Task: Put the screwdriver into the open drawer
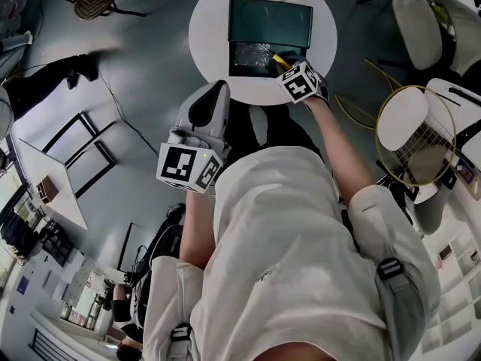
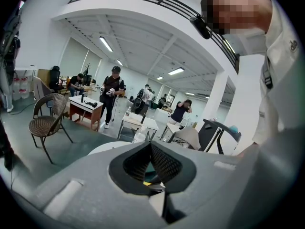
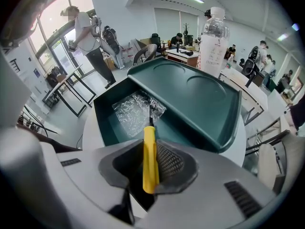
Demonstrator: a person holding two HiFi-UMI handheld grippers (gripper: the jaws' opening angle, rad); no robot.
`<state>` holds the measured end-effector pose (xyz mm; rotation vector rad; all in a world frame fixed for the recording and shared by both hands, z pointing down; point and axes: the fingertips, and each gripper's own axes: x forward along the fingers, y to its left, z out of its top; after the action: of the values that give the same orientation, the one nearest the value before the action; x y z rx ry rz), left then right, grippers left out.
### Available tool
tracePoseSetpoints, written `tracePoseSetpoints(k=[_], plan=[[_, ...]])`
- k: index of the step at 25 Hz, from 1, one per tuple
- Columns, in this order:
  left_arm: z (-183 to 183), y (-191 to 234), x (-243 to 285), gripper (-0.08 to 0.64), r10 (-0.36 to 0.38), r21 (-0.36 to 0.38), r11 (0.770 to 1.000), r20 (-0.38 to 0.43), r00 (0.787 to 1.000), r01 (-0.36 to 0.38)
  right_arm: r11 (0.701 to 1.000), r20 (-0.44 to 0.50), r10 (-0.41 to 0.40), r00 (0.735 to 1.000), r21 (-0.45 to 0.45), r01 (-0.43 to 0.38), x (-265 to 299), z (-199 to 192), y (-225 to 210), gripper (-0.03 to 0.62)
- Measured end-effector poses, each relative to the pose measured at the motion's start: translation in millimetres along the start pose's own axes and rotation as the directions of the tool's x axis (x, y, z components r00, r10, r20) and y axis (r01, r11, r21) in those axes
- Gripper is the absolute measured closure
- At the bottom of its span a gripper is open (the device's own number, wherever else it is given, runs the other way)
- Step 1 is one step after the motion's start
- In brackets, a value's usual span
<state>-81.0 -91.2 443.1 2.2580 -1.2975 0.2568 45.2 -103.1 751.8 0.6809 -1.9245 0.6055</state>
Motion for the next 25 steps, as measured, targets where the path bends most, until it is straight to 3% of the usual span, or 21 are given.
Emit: tracePoseSetpoints(k=[25], plan=[[-2.7,-4.0,-7.4,0.549,0.007,0.001,1.000,0.010,1.000,-0.007,0.999,0.009,-0.031,0.999,0.011,0.031,-0.8,0.9,-4.3,0.506]])
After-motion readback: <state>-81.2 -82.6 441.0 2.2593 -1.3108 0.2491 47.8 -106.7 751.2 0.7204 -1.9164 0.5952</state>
